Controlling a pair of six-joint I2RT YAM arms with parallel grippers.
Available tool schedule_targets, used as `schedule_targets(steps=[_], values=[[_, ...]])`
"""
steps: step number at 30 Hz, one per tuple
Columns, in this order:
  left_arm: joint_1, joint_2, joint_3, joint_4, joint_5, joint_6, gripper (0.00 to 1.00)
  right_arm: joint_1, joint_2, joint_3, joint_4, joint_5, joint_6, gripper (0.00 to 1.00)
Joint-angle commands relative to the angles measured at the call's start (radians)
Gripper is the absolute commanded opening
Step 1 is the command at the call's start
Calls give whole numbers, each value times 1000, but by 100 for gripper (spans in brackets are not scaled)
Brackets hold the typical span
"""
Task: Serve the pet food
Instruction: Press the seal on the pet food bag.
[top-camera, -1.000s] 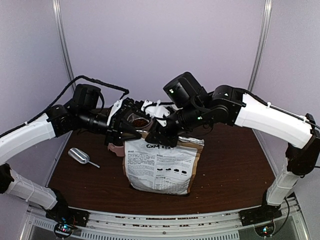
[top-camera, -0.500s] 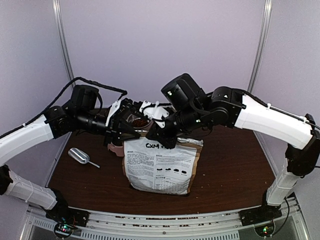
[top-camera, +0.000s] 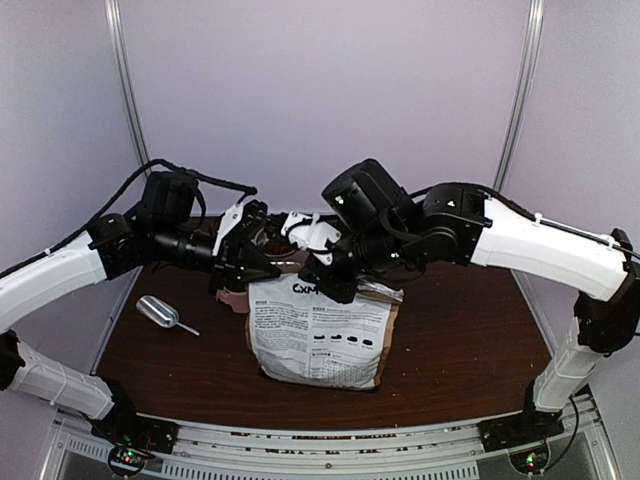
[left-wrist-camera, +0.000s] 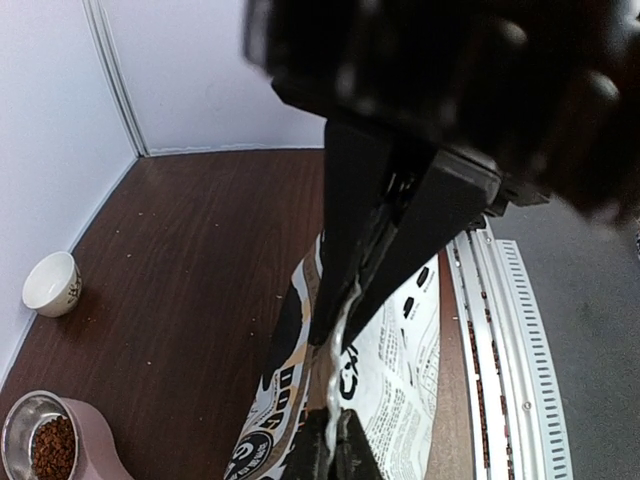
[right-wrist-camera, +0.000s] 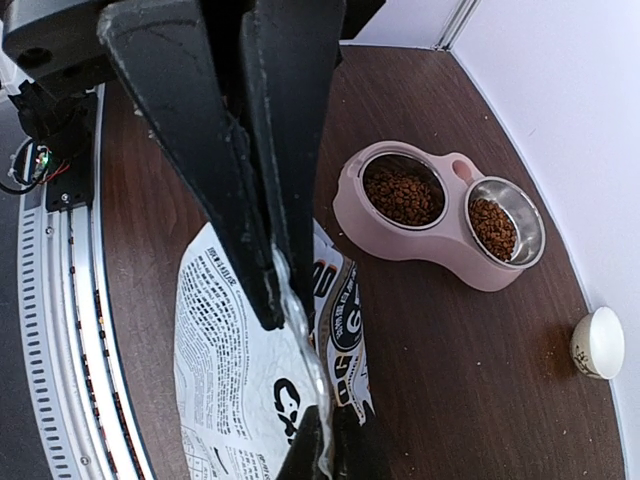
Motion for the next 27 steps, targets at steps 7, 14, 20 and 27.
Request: schedule_targets(steps=[7,14,20,27], values=[[-4,-58,-2,20,23,8,0,-21,-58,-51,-100,212,-17,0],[-4,-63,-3,19,18,11,0,-31,-91,-95,-124,277,-16,5],[-4,-65,-5,18,13,12,0,-34,-116,-119,-134,295,-18,0],[-4,-71,-7,15,2,16,0,-44,-140,-137,-169,352,-8,1]])
